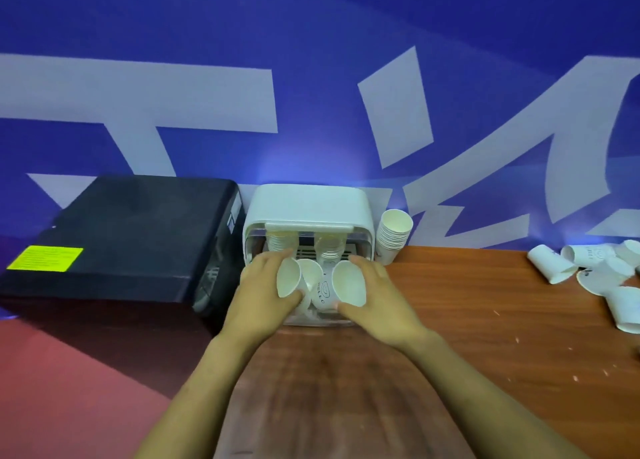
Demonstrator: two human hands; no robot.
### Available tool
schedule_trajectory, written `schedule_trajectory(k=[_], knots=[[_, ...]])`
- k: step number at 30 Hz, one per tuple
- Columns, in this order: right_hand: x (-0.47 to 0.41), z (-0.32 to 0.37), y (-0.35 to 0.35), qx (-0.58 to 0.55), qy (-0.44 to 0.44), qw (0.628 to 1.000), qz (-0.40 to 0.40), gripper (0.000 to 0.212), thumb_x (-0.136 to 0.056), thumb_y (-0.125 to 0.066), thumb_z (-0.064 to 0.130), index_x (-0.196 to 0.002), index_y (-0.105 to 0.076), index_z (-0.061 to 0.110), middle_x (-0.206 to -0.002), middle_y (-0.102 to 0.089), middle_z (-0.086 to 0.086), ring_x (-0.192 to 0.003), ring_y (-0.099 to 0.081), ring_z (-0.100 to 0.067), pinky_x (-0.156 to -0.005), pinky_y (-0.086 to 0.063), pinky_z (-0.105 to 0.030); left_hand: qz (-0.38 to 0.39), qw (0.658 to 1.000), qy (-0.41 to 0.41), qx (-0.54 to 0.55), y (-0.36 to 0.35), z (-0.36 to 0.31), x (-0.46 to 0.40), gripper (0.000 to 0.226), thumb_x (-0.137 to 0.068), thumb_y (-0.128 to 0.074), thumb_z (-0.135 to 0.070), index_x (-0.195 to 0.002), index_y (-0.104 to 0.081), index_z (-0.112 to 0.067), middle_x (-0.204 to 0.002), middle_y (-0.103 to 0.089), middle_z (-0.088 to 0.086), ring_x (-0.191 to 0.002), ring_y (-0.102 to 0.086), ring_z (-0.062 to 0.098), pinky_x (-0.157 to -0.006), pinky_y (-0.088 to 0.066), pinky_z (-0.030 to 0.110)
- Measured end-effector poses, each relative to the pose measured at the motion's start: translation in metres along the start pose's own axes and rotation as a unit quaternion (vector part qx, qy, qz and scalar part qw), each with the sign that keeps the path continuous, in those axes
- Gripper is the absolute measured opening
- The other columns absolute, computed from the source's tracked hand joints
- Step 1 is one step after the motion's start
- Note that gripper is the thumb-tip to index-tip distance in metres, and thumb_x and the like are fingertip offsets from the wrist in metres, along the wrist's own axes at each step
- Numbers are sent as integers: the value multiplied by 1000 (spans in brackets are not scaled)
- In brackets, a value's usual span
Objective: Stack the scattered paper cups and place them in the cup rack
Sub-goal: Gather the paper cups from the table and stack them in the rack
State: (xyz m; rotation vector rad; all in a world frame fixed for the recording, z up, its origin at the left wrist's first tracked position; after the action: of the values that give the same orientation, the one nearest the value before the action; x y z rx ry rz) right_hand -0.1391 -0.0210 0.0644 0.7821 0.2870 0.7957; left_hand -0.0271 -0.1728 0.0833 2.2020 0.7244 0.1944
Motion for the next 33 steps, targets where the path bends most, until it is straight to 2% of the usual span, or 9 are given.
schedule_trajectory(k=[2,5,9,14,20,24,26,29,33], knots=[[-14,12,-3,1,12,1000,-10,82,-78,-71,30,-145,-25,27,-143,-31,4,-131,-36,-13,-105,-34,-25,-44,999,-5,6,22,8,-13,63,-77,-72,-23,-133,-45,-29,-136,-42,-9,-127,-36,16,-98,-27,22],[-31,25,-6,-8,24,999,-38,81,-78,-71,31,-145,-26,27,-143,-30,6,-132,-33,-12,-106,-38,-33,-71,997,-2,-3,36,20,-24,62,-78,-71,-19,-134,-45,-27,-138,-40,-7,-129,-32,17,-101,-27,24],[-48,29,-18,6,26,997,-72,79,-78,-71,32,-144,-28,28,-142,-31,9,-130,-34,-8,-101,-43,-35,-61,998,-6,-28,30,36,-38,60,-78,-67,-18,-134,-46,-27,-142,-38,-8,-132,-30,16,-106,-29,29],[-58,20,-41,63,6,997,-40,81,-76,-69,34,-145,-26,33,-143,-29,13,-131,-34,-11,-99,-42,-31,-18,999,18,-35,7,60,-46,59,-78,-65,-19,-134,-48,-24,-145,-36,-5,-134,-31,17,-109,-29,30],[-69,13,-49,51,5,998,-37,80,-78,-68,43,-146,-28,28,-145,-31,13,-133,-33,-11,-105,-35,-28,-31,999,14,-25,0,68,-47,57,-79,-68,-22,-133,-49,-26,-145,-28,-7,-128,-35,17,-103,-38,33],[-66,6,-64,57,-12,998,-5,84,-77,-69,48,-146,-25,28,-147,-31,12,-134,-30,-13,-107,-34,-29,-5,999,8,-36,-21,78,-40,57,-79,-70,-25,-132,-50,-24,-147,-30,0,-134,-32,22,-107,-37,35],[-61,-4,-78,68,-32,996,45,93,-76,-70,49,-149,-17,27,-150,-29,9,-135,-30,-16,-109,-30,-29,37,997,17,-70,-37,84,-36,61,-79,-70,-31,-135,-47,-22,-154,-21,4,-141,-22,25,-113,-30,36],[-55,-15,-88,66,-46,992,94,101,-75,-70,52,-151,-7,30,-152,-26,6,-138,-28,-16,-111,-30,-34,86,989,50,-113,-49,95,-32,70,-82,-66,-39,-143,-34,-26,-160,2,-2,-146,-4,25,-116,-23,39],[-56,-20,-81,63,-52,992,99,94,-77,-69,47,-150,-12,33,-151,-26,6,-138,-30,-15,-109,-33,-33,92,986,57,-126,-42,93,-36,71,-84,-62,-44,-144,-26,-32,-160,0,-3,-147,3,24,-116,-20,43]])
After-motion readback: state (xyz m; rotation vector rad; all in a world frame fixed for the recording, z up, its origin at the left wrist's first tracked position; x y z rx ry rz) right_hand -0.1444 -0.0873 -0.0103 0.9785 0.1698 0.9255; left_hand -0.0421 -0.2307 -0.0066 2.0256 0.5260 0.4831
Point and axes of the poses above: each hand's wrist, its own x-axis away from the middle knuckle, its own y-axis out of the back of the hand, z = x × y, the point moved 10 cm from there along -x, towards the middle knuckle
